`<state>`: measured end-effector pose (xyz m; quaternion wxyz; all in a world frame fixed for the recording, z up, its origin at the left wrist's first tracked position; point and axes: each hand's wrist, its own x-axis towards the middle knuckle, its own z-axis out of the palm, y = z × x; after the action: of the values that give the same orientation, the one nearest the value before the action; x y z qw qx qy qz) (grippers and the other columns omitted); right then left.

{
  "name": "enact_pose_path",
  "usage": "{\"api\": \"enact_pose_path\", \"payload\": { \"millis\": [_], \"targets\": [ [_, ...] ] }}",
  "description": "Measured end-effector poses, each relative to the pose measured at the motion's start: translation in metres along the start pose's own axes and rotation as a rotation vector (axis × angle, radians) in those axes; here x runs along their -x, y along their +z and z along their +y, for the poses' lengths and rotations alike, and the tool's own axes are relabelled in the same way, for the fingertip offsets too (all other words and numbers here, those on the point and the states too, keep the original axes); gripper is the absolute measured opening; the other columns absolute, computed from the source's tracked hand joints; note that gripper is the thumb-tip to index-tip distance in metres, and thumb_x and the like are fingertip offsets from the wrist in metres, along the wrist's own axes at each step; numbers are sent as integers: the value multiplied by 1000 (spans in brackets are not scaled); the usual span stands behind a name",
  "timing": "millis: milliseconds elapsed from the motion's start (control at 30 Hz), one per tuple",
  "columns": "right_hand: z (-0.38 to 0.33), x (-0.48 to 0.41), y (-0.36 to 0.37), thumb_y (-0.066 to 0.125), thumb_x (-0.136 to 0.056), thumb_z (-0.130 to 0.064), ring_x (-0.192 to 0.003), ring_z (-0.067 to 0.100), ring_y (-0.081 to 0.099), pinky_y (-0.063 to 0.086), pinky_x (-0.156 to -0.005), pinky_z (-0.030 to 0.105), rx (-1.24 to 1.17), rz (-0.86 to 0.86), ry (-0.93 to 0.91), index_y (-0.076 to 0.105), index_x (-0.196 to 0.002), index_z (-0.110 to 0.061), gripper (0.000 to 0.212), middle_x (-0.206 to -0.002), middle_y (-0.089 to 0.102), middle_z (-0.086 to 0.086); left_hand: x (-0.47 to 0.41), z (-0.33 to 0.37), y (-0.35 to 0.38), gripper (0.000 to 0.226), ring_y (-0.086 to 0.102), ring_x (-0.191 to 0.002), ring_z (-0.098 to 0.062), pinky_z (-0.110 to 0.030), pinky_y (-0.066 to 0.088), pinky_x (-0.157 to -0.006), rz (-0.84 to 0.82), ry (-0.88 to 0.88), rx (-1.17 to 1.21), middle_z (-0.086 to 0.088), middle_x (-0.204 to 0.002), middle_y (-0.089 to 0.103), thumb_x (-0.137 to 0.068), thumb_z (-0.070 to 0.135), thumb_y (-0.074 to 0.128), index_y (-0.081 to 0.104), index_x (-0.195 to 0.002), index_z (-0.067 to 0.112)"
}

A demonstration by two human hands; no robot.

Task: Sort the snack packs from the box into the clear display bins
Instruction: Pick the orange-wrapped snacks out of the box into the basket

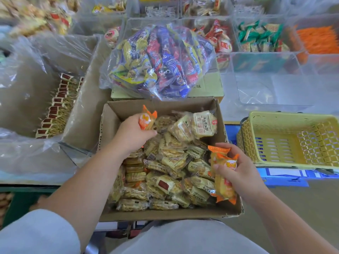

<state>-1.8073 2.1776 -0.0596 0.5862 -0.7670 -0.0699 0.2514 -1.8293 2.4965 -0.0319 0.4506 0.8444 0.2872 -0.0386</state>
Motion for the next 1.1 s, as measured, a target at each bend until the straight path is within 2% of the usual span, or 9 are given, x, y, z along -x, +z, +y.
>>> {"api": "enact_pose_path", "payload": {
  "millis": [167,233,267,333,433,533,767,933,1100],
  "targets": [
    [5,-2,-2,77,-69,-45,-89,17,74,61,-71,34,-24,-19,1,58,-129,-43,63,-102,74,-4,28,-80,18,12,68,-75,-15,-29,51,-64,-449,-173,-509,5,-79,71,-79,21,79,68,-79,27],
    [5,-2,-1,77,-69,-45,-87,16,74,62,-69,33,-22,-12,-7,58,-128,-43,62,-101,74,-5,28,-100,29,13,67,-85,-17,-29,52,-70,-467,-156,-613,4,-92,69,-82,26,74,69,-94,28],
    [5,-2,-1,76,-68,-46,-87,15,74,61,-69,33,-19,-10,-9,59,-128,-43,62,-102,74,-5,25,-106,34,26,67,-94,-21,-32,55,-80,-450,-145,-631,0,-103,68,-83,27,73,69,-109,25],
    [5,-1,-1,76,-68,-47,-87,16,74,61,-69,32,-13,-7,-12,59,-126,-44,61,-101,75,-5,14,-114,40,55,63,-114,-29,-42,52,-100,-435,-140,-639,-8,-126,63,-86,29,70,55,-139,20],
    [4,-1,1,75,-68,-47,-84,15,74,61,-66,31,-4,9,-25,60,-125,-44,59,-99,74,-7,-2,-122,46,71,57,-126,-35,-46,49,-106,-466,-135,-721,-15,-140,56,-90,22,66,36,-154,15],
    [4,0,3,76,-68,-47,-83,12,74,60,-64,27,16,33,-36,60,-125,-46,59,-98,74,-10,-18,-120,45,67,57,-126,-37,-44,49,-106,-500,-143,-779,-17,-141,55,-92,18,62,36,-153,10],
    [2,2,8,75,-67,-47,-86,12,72,59,-67,24,33,84,-58,60,-122,-48,56,-99,73,-10,-35,-111,45,33,65,-102,-27,-41,57,-93,-743,-88,-1017,-10,-117,67,-93,27,63,64,-122,11],
    [0,5,11,76,-68,-44,-88,12,73,63,-71,29,43,121,-65,61,-121,-47,55,-102,73,-10,-46,-112,44,98,54,-129,-28,-41,49,-107,-818,-126,-966,-5,-151,49,-75,35,87,34,-157,19],
    [0,5,13,78,-71,-35,-89,22,75,63,-78,47,34,144,-60,62,-119,-47,52,-102,74,-6,-58,-110,41,93,55,-123,-28,-45,51,-105,-906,-201,-993,-7,-143,53,-69,35,88,45,-148,13]
  ]
}}
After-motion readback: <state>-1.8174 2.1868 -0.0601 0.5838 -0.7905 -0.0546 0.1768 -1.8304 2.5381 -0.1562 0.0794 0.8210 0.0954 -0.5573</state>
